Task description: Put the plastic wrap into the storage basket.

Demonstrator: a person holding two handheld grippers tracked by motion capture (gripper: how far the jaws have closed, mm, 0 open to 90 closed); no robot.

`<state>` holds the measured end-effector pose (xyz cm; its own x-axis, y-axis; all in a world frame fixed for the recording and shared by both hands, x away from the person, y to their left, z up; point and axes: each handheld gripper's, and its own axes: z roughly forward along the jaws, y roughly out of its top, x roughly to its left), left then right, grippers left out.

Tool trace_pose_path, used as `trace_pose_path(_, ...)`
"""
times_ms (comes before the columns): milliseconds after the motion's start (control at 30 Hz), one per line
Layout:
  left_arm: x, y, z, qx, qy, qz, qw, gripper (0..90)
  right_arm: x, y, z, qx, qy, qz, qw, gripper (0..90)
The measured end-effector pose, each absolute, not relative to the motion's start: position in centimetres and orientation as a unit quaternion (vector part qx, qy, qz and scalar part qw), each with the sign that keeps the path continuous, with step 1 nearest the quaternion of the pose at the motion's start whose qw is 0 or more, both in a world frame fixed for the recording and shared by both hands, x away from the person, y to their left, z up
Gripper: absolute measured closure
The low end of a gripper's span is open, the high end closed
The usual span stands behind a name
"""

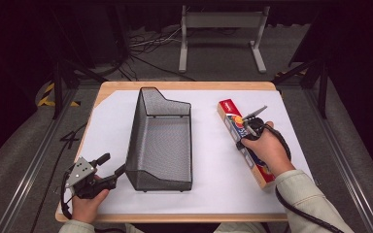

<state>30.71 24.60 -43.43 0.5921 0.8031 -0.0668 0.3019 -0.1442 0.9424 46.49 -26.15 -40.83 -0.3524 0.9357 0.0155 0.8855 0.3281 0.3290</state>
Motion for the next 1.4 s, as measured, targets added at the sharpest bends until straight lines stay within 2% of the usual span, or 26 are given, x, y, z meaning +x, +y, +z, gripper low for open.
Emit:
trace_pose_path(333, 30.7, 24.6, -43.4, 0.718, 0.386, 0.238, 0.528, 29.1, 46.3, -26.2, -40.4, 0.568, 0.805, 0.139, 0.101, 40.4)
trace_pose_path(867, 30.8, 24.6, -43.5, 0.717, 0.388, 0.239, 0.527, 29.0, 45.2, -26.8, -36.6, 0.571, 0.792, 0.200, 0.082, 40.4)
trace_pose_path(1400, 30.8, 24.6, -43.5, 0.717, 0.390, 0.240, 0.526, 28.6, 43.2, -26.0, -33.2, 0.553, 0.792, 0.232, 0.118, 40.3)
